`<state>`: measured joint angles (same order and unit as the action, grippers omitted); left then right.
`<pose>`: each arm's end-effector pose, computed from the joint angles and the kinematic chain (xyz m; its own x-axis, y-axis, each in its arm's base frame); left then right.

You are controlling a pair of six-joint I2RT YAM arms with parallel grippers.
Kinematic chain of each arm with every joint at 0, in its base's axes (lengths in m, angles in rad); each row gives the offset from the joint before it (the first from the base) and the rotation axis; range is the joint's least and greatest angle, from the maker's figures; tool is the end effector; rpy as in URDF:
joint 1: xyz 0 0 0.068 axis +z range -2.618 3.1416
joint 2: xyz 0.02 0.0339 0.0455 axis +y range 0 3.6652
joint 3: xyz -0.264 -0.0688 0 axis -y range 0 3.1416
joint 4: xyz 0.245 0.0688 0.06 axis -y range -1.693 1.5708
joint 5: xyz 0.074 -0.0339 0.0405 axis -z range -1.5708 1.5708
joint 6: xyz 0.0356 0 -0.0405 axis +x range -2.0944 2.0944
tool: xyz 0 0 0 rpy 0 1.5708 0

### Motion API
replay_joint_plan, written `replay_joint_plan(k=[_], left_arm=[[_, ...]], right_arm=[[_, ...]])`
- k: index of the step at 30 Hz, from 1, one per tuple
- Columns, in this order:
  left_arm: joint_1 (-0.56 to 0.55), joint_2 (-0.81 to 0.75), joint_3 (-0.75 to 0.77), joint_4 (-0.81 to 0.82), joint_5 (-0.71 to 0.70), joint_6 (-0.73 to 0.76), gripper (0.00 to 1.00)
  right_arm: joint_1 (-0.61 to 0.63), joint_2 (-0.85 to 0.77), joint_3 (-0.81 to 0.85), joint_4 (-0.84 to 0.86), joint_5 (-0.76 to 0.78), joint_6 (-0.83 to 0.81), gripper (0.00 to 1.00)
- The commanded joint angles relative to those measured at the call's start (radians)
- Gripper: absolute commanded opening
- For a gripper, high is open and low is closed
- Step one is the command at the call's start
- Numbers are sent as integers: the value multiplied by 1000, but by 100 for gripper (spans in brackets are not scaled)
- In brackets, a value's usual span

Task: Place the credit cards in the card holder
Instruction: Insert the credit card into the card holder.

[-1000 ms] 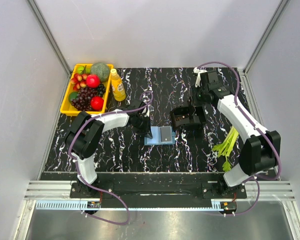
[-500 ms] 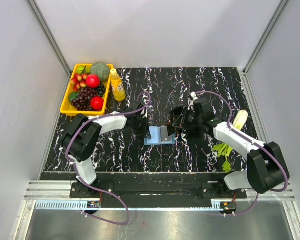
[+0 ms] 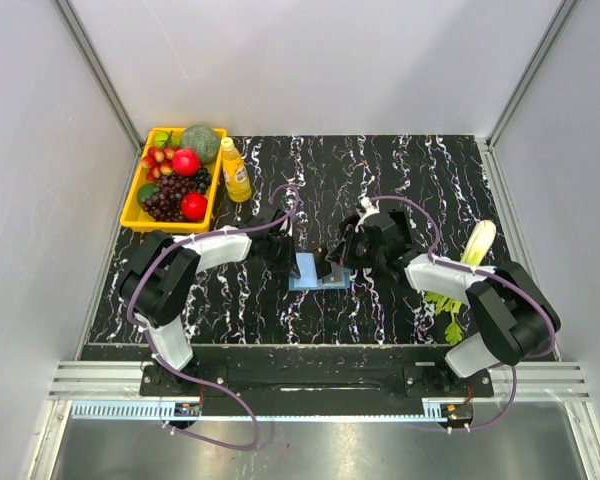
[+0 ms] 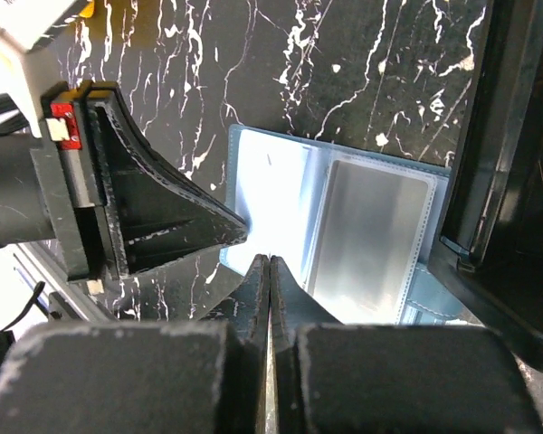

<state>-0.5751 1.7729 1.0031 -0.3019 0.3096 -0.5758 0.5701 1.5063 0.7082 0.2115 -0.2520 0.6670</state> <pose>0.2814 -0.1953 0.1499 -0.9667 0.0086 -0.2558 0.1360 0.8639 -0.4850 0.2539 0.1733 0.1834 -0.7976 0.2003 -0.5690 -0.2597 0.7373 0.6237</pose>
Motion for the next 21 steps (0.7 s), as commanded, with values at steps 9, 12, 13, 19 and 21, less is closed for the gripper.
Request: replay_joint_plan(k=[9, 12, 13, 19, 21], left_arm=[[-8, -29, -27, -6, -63, -4, 9], [-9, -29, -34, -6, -64, -7, 8], [-8, -32, -37, -5, -67, -9, 8], [-12, -27, -40, 1, -66, -12, 8], [-12, -26, -37, -2, -64, -12, 9]], right_arm=[[62, 54, -130, 278, 174, 77, 0], [62, 57, -148, 301, 210, 114, 0], [63, 52, -154, 301, 224, 127, 0], [62, 54, -196, 341, 228, 175, 0], [62, 83, -199, 379, 212, 178, 0]])
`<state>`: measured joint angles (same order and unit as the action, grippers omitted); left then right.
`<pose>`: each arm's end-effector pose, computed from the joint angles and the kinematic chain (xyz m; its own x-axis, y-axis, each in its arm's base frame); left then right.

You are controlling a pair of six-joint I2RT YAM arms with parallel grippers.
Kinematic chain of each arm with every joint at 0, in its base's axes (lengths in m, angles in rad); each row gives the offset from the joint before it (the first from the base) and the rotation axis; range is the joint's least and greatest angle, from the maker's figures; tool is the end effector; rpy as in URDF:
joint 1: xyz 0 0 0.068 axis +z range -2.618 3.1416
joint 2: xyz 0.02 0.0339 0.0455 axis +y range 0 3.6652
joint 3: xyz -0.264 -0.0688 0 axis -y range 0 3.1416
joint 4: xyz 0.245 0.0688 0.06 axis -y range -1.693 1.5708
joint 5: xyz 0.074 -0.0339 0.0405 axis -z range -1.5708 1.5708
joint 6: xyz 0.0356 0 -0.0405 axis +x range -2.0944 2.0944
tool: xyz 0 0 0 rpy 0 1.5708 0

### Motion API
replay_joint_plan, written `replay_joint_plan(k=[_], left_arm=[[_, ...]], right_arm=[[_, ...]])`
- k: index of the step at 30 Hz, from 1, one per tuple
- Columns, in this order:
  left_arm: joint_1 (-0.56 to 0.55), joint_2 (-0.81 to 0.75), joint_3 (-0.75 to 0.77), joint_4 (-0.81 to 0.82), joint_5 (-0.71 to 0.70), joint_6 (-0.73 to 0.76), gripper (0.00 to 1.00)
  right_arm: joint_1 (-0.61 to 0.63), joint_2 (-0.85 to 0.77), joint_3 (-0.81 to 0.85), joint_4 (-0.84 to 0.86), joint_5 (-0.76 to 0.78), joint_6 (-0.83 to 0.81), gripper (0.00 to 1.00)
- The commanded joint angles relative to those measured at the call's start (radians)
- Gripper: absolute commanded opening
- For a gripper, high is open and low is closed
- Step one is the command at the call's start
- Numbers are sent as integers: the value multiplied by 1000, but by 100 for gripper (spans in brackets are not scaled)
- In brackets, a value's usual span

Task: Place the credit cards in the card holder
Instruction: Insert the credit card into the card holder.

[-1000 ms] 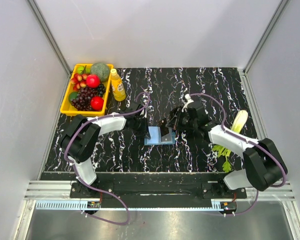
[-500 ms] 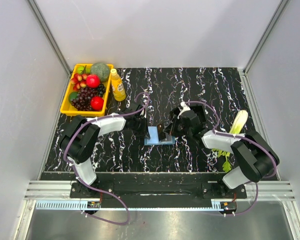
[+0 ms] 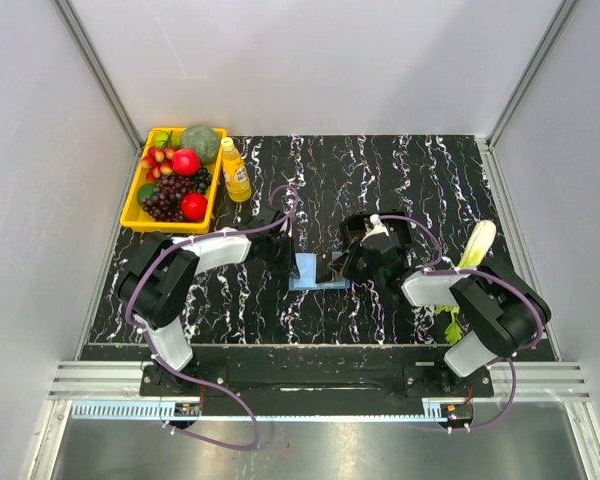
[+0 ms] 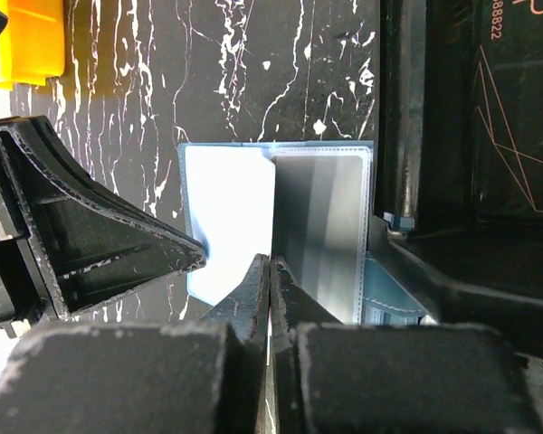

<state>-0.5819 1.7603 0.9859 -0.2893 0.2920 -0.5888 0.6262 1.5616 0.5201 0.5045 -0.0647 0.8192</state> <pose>0.2778 -0.1951 0.1498 -0.9645 -0.0021 -0.2641 0.1293 0.8683 -0.4790 0.2313 0.1702 0.1403 -0.7432 0.3622 -0.5625 -0.1272 0.7489 0.6503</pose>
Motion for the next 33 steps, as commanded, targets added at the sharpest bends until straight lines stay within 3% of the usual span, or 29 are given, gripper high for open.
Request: replay_joint_plan(k=[1, 6, 13, 21, 33], left_arm=[[-7, -13, -18, -13, -45, 1, 9], [-9, -9, -15, -14, -50, -2, 9], [-9, -10, -9, -27, -73, -3, 8], [-9, -10, -1, -39, -88, -2, 9], [-9, -9, 2, -37, -83, -3, 8]], right_arm=[[6, 46, -12, 110, 2, 17, 0], [6, 129, -11, 204, -96, 9, 0], [6, 118, -20, 164, -115, 6, 0], [7, -6, 15, -17, -93, -66, 0], [9, 209, 106, 52, -214, -46, 0]])
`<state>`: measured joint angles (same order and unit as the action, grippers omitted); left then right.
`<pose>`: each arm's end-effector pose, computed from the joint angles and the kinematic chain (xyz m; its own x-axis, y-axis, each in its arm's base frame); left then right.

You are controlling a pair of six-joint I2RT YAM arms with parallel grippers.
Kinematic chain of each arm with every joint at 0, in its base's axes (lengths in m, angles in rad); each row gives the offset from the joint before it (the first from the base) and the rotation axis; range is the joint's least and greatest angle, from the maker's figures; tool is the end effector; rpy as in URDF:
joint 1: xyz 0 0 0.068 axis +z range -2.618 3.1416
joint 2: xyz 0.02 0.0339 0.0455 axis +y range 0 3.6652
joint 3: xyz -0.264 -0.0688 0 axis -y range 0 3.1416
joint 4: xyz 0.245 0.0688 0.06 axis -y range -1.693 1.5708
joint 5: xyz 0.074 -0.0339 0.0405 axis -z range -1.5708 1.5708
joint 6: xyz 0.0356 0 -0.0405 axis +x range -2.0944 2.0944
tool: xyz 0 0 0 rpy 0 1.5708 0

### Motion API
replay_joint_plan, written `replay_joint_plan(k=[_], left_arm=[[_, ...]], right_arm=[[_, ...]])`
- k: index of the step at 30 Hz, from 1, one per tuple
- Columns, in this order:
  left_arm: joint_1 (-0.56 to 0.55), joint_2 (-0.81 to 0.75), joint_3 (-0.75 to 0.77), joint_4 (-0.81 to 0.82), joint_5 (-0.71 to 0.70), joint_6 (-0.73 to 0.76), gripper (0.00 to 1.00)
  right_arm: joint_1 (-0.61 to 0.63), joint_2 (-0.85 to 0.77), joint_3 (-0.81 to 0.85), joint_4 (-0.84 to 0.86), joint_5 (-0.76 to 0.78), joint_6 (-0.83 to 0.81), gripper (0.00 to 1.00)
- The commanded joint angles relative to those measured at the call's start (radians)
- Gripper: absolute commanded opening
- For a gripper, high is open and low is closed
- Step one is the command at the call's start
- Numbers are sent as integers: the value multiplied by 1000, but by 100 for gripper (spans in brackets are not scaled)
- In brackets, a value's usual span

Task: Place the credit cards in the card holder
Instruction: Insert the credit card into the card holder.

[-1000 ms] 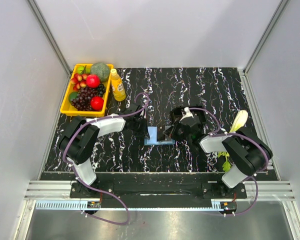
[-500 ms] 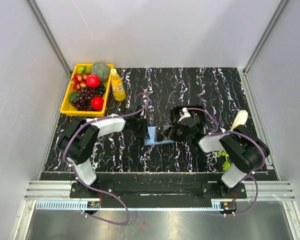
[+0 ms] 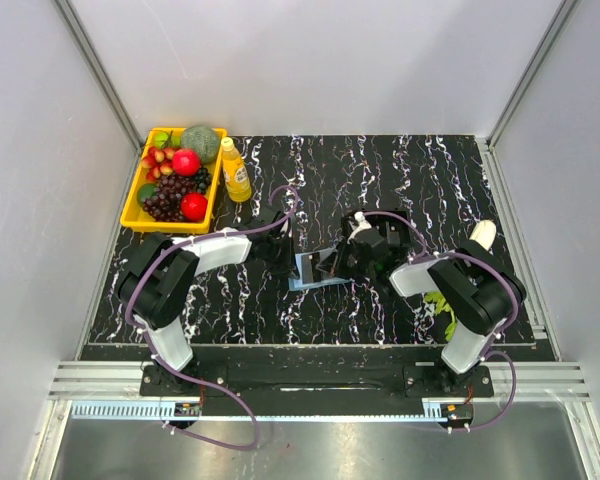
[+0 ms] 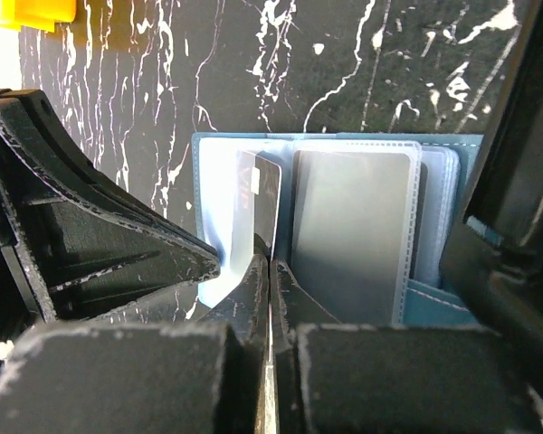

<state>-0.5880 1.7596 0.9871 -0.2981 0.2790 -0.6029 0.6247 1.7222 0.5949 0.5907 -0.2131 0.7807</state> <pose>0.2765 -0.1961 0.1498 -0.9661 -0.0111 -0.2580 0.1158 0.8745 -0.4710 0.2492 0.1890 0.1233 -0.8006 0.2707 -0.5345 -0.2190 0.6981 0.6817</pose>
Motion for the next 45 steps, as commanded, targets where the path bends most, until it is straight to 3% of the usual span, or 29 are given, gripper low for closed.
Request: replay_joint_plan(k=[1, 11, 12, 18, 21, 24, 29, 42, 45], left_arm=[[-3, -8, -1, -27, -69, 9, 8], [-1, -23, -10, -24, -87, 3, 9], [2, -25, -11, -26, -90, 5, 9], [5, -29, -5, -29, -97, 3, 10], [5, -31, -5, -29, -98, 5, 10], [7, -41, -14, -30, -106, 5, 11], [14, -69, -38, -26, -116, 0, 15], [17, -101, -117, 59, -69, -37, 19], [17, -106, -143, 89, -52, -47, 18]], right_arm=[[18, 53, 39, -43, -62, -12, 0], [76, 28, 161, -348, 64, -139, 6], [76, 22, 175, -386, 76, -150, 10], [93, 29, 247, -457, 61, -210, 12], [99, 60, 261, -466, 53, -178, 26], [99, 31, 249, -469, 84, -170, 33], [99, 27, 275, -491, 78, -161, 37], [102, 65, 299, -483, 43, -124, 32], [109, 77, 322, -506, 44, -121, 26]])
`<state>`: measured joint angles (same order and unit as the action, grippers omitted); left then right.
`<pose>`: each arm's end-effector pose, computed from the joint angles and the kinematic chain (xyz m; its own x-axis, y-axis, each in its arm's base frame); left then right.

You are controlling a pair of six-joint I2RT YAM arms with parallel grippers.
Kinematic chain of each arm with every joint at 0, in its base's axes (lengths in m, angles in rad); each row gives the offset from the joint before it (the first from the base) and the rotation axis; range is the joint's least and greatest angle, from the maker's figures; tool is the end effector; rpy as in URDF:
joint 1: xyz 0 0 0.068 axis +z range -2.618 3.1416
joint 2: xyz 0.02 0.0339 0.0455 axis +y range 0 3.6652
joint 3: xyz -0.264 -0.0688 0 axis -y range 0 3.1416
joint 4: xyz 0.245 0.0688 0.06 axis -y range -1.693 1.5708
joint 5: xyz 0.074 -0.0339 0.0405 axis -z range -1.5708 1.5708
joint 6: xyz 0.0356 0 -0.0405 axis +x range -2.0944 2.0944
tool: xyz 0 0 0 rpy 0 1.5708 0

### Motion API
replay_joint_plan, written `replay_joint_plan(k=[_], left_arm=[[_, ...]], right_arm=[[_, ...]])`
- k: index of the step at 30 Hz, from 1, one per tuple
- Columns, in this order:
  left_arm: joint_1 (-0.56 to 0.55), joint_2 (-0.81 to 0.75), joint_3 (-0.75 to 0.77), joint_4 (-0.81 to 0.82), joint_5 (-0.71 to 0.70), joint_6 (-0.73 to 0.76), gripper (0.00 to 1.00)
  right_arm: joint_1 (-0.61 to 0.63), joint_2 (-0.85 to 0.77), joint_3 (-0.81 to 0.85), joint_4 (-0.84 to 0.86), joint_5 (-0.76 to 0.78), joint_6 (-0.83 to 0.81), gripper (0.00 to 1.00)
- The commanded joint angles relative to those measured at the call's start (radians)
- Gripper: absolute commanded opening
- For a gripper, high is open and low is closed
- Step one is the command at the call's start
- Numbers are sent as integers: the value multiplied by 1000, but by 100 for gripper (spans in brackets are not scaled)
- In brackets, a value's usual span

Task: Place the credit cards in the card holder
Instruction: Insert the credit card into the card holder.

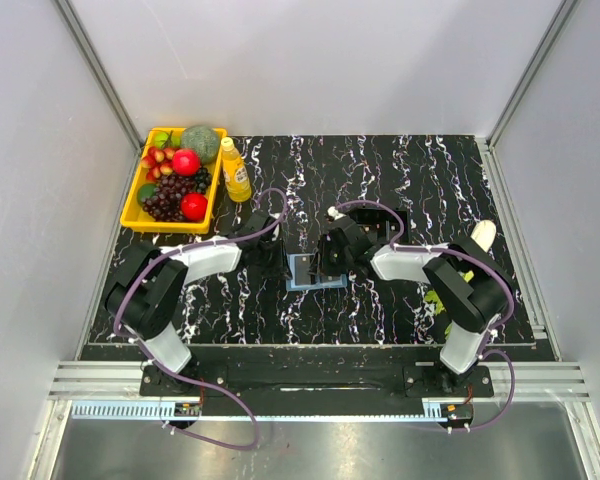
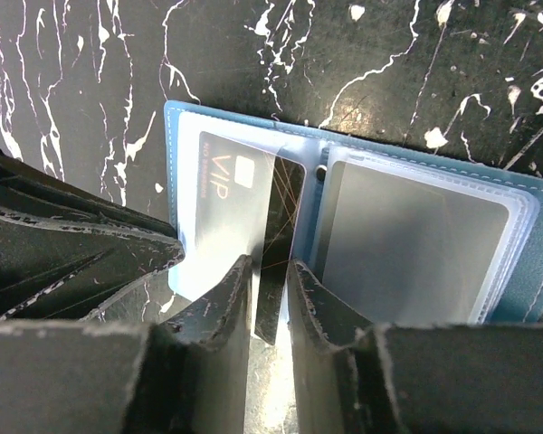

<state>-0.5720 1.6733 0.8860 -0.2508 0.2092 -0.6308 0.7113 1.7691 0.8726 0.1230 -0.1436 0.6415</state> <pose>0.2631 -0.1782 0.1511 -0.9495 -0.0748 -0.3046 0.0720 0.8931 -0.4440 0.2618 0.2323 0.1421 -0.8571 0.0432 -0.5134 -0.2631 0.8200 0.5082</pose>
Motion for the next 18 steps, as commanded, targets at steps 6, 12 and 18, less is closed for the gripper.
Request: replay_joint_plan(k=[6, 12, 18], left_arm=[[1, -17, -64, 82, 48, -30, 16], [1, -24, -64, 76, 41, -29, 15], [1, -27, -64, 61, 21, -24, 15]], right_arm=[[63, 73, 109, -78, -16, 35, 27], [77, 75, 105, -86, 19, 67, 31], [77, -3, 112, -161, 119, -3, 38]])
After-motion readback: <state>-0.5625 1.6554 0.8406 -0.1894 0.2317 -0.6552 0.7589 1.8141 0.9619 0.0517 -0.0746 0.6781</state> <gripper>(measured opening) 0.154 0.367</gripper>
